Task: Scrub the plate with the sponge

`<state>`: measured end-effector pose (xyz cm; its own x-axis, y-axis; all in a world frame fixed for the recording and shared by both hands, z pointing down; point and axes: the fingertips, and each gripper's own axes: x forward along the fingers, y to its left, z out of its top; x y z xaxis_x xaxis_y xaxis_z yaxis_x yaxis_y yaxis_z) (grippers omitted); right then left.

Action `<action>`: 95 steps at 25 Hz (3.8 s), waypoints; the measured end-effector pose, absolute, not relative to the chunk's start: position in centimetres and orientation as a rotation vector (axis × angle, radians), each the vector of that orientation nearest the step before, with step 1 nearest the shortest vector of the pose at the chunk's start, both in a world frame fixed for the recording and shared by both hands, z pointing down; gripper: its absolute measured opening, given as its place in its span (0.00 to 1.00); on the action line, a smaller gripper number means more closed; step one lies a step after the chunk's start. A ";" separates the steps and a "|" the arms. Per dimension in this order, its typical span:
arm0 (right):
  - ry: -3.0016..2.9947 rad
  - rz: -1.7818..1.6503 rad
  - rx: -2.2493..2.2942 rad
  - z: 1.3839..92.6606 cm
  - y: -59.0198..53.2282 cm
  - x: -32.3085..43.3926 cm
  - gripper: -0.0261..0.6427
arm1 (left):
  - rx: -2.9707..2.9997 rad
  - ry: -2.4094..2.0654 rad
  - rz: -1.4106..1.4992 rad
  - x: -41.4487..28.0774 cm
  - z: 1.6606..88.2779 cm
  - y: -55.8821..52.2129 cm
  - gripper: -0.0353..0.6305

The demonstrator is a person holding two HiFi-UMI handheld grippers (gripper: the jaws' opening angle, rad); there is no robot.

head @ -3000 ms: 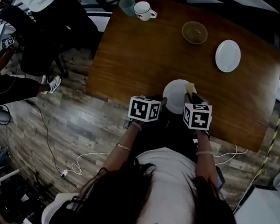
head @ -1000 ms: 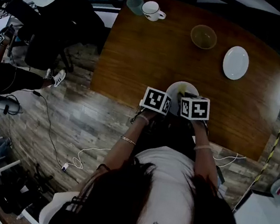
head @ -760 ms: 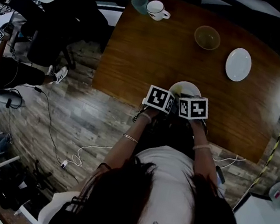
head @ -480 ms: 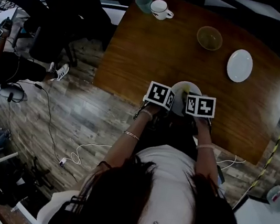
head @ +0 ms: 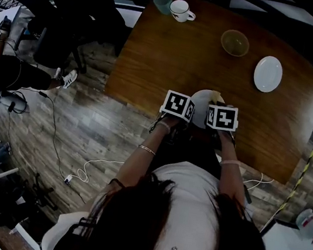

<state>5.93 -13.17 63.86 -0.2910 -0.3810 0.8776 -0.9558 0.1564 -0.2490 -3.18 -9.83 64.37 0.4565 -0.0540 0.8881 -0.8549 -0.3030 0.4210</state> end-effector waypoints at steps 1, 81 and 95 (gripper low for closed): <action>-1.792 1.126 1.262 63.9 -13.2 5.3 0.17 | 1.692 -0.790 0.983 -3.1 64.4 -9.8 0.19; -1.743 1.315 1.085 64.5 -6.8 3.3 0.16 | 1.663 -0.940 0.880 -3.9 64.6 -9.8 0.18; -1.751 1.179 1.011 64.4 -5.3 2.1 0.16 | 1.635 -0.964 0.853 -3.9 65.0 -10.1 0.18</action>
<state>2.15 -5.28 64.38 -0.3794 -0.1860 0.9063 -0.9097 0.2535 -0.3288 -3.92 -10.06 64.96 0.4303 -0.1841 0.8837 -0.8996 -0.1686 0.4029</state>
